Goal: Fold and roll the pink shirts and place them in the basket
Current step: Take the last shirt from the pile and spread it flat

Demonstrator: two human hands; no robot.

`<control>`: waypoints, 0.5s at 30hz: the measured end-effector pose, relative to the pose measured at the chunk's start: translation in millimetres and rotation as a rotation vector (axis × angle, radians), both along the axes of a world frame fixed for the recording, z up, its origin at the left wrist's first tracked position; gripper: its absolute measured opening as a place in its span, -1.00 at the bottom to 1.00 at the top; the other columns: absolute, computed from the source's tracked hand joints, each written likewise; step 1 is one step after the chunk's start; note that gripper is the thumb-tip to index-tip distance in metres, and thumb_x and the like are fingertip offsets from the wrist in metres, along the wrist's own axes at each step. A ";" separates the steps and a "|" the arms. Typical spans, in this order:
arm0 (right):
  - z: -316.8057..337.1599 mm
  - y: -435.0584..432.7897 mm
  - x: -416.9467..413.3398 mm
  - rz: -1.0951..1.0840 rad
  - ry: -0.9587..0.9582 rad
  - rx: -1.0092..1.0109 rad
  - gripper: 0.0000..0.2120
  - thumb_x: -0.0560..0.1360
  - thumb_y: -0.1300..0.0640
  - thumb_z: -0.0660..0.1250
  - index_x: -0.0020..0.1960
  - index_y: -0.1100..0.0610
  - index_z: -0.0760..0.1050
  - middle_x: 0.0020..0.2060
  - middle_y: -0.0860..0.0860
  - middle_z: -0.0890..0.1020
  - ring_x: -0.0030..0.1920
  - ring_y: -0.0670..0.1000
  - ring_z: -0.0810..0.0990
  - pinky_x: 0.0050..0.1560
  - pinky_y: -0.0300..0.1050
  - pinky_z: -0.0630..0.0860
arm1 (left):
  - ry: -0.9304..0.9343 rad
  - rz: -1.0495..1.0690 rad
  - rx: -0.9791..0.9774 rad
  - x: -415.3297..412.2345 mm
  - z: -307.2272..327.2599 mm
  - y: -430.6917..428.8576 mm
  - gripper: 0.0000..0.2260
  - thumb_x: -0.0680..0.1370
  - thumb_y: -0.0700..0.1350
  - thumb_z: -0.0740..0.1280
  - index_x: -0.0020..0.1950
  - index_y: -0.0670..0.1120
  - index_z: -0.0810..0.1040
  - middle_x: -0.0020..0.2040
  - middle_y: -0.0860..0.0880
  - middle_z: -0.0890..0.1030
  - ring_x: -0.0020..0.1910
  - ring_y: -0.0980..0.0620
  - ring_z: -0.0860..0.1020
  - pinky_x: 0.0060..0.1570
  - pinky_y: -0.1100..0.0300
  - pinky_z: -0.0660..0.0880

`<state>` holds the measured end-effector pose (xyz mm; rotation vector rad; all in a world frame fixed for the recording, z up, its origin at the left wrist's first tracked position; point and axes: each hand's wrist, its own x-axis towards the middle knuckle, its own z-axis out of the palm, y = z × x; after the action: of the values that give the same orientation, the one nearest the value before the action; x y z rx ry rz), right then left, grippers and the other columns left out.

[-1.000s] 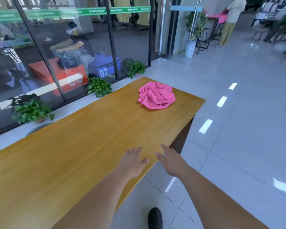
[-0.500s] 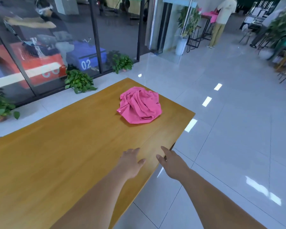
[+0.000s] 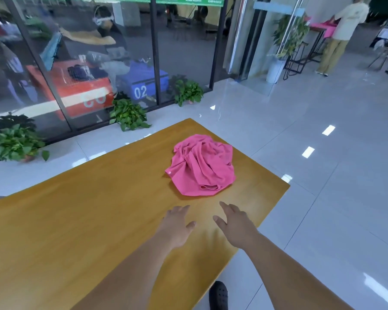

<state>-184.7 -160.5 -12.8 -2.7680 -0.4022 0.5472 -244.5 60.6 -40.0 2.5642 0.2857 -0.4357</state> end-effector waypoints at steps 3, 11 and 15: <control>-11.2 7.1 42.2 0.054 0.002 -0.022 -0.33 0.70 -0.32 0.05 0.72 -0.10 -0.01 0.70 0.05 0.07 0.62 0.20 0.13 0.51 0.18 0.36 | -0.003 0.054 0.009 30.8 -10.0 3.5 -0.35 0.70 0.23 0.22 0.73 0.09 0.08 0.68 -0.02 0.19 0.61 -0.16 0.23 0.55 -0.11 0.30; -23.3 12.8 179.5 0.216 -0.085 -0.064 -0.32 0.69 -0.30 0.10 0.71 -0.10 0.01 0.70 0.09 0.01 0.65 0.26 0.06 0.49 0.25 0.40 | 0.007 0.172 0.042 115.0 -16.6 3.0 -0.33 0.70 0.23 0.21 0.73 0.10 0.00 0.73 -0.05 0.00 0.70 -0.18 0.03 0.61 -0.20 0.22; -25.5 15.9 240.0 0.300 -0.178 -0.091 -0.22 0.65 -0.35 0.14 0.72 -0.10 -0.07 0.71 0.09 -0.09 0.66 0.26 0.02 0.51 0.22 0.38 | 0.010 0.227 0.040 147.0 -19.1 -1.4 -0.27 0.70 0.22 0.22 0.74 0.11 -0.12 0.74 -0.05 -0.13 0.72 -0.18 -0.10 0.64 -0.20 0.13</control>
<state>55.3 -144.6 -38.3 -2.8711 -0.8636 0.3929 -97.5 59.2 -59.1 2.5305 0.5868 -0.3611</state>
